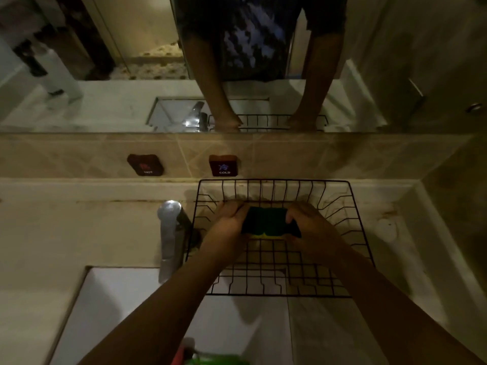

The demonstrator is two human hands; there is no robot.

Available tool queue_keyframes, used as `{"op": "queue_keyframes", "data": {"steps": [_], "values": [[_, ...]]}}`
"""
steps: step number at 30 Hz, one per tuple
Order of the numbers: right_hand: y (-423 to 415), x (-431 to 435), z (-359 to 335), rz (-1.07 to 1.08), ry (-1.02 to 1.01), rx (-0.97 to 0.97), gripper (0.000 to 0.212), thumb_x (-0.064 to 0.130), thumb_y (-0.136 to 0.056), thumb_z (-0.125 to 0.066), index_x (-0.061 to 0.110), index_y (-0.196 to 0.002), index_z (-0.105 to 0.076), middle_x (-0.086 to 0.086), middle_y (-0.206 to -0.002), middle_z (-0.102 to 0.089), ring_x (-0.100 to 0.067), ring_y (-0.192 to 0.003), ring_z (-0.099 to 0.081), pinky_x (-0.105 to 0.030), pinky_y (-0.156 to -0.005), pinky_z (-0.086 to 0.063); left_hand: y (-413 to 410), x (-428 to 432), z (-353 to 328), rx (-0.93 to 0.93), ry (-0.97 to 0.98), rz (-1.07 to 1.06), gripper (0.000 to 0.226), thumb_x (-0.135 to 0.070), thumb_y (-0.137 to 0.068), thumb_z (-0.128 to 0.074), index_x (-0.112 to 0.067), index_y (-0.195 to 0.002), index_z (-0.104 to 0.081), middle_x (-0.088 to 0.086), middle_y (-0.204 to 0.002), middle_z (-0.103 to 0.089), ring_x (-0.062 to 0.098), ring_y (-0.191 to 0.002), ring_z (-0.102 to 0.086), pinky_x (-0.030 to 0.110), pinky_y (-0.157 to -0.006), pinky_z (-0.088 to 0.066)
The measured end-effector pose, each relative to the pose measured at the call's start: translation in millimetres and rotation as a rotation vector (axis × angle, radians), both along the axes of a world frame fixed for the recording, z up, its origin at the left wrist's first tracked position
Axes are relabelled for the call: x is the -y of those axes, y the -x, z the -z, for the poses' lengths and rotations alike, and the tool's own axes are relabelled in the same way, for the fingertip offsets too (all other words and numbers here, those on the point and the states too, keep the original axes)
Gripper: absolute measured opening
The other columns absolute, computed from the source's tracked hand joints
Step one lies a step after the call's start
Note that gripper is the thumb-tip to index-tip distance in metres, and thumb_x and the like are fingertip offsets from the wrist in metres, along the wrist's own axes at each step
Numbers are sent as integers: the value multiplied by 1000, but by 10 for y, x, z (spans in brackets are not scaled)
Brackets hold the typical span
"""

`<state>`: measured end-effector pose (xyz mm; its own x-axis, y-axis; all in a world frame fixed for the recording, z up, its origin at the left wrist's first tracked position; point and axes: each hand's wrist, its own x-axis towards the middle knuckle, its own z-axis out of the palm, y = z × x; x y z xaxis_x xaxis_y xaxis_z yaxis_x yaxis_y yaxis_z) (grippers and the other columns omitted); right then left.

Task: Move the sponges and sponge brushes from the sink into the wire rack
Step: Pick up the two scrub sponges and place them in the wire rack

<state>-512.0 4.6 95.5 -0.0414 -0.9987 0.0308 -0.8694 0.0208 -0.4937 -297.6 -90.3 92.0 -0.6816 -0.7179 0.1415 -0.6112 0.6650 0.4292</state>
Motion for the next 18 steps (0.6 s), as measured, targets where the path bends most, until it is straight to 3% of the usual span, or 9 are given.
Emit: {"op": "queue_keyframes", "data": {"steps": [5,8,18], "values": [[26,204,129,3,-2,-18,39,15,-73,-77,17,-103,-51,-3,-114,-51,-20,-103,-47,-37,-80,-49,75,156,113,-2,-4,-12,64,-15,-78,-73,-16,-137,-47,9,-135,-52,28,-127,-44,41,-109,-38],[16,283,228,9,63,-40,41,14,-71,-76,16,-105,-53,-4,-110,-54,-21,-99,-49,-36,-75,-49,114,226,180,28,-20,-37,65,-16,-79,-73,-19,-138,-46,7,-136,-53,28,-129,-42,44,-110,-36],[-9,412,346,33,116,-256,48,36,-70,-80,16,-109,-61,-2,-114,-65,-27,-107,-52,-40,-84,-46,198,298,332,30,-8,-108,58,-15,-80,-70,-20,-134,-50,2,-135,-55,26,-130,-39,39,-111,-31]]}}
